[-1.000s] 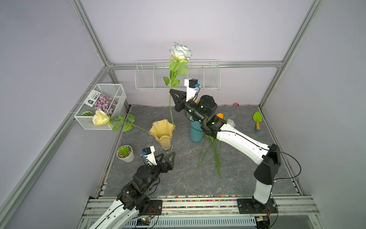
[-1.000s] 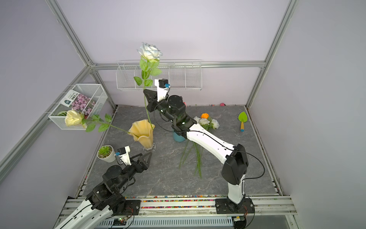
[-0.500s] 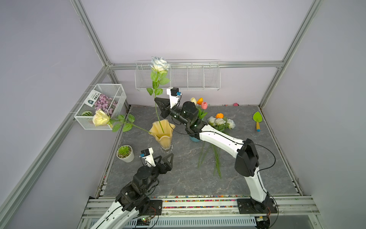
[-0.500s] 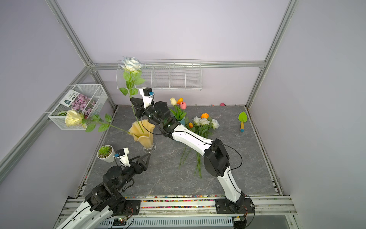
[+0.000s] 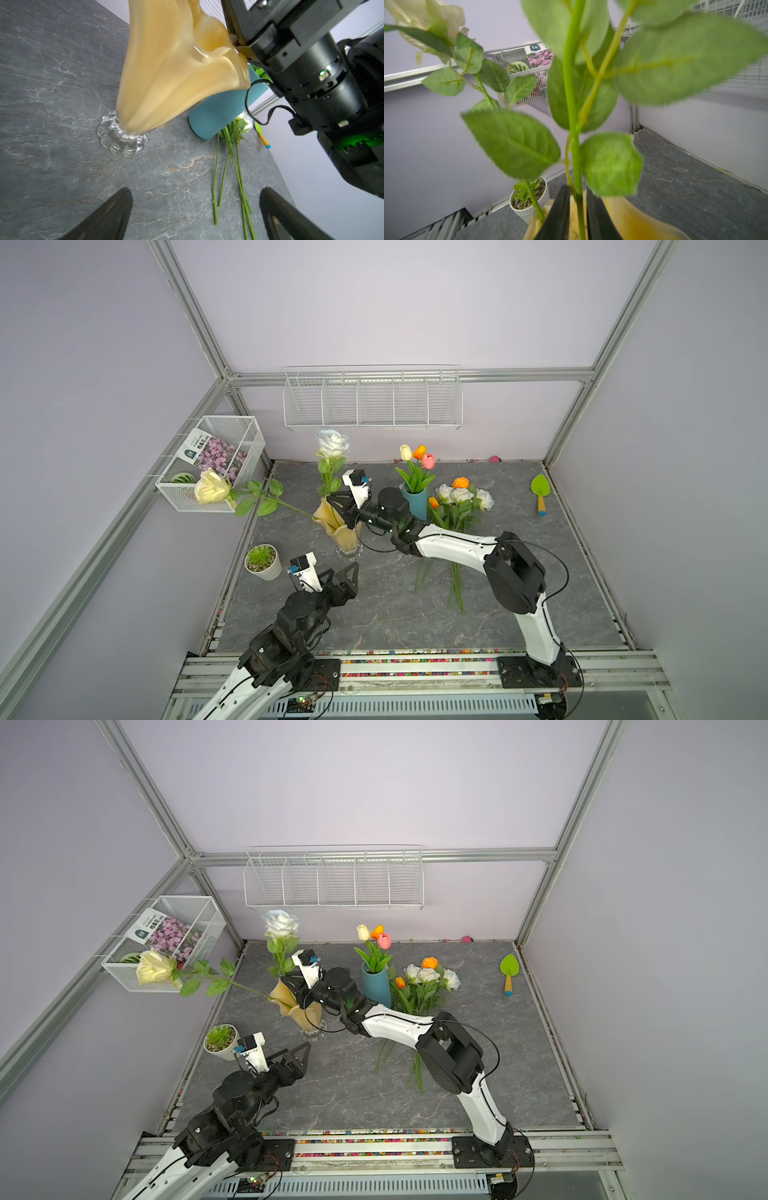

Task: Arrange the flowers in different vases according to their variety
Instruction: Insert the flower into the vase.

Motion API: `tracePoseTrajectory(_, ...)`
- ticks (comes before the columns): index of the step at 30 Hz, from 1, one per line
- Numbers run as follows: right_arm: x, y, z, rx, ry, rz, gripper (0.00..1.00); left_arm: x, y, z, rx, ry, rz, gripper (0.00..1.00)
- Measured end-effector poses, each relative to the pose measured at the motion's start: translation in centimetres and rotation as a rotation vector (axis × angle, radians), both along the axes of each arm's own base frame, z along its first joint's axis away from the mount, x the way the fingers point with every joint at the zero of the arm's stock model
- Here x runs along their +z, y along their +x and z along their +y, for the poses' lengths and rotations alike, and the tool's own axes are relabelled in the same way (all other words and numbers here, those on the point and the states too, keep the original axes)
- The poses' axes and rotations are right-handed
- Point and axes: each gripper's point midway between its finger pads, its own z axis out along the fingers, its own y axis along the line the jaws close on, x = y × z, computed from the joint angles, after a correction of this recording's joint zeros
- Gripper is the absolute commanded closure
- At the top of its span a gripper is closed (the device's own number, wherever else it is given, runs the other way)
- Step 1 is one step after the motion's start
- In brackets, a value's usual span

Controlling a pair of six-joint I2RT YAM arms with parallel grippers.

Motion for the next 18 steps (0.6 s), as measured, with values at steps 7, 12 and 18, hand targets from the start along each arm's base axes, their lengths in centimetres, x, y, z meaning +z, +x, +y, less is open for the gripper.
tracePoseTrajectory(7, 2.6, -2.8, -1.8, 0.039, -0.035, -0.007, 0.48, 2.2, -0.1, 0.2, 0.0, -0.013, -0.036, 0.0)
tracePoseTrajectory(12, 7.3, -4.4, -4.9, 0.006, -0.042, -0.01, 0.39, 2.8, 0.3, -0.6, -0.021, 0.015, -0.032, 0.0)
tracePoseTrajectory(18, 8.5, -5.8, -11.0, -0.112, -0.098, 0.07, 0.39, 2.3, 1.1, -3.4, -0.126, 0.087, 0.025, 0.0)
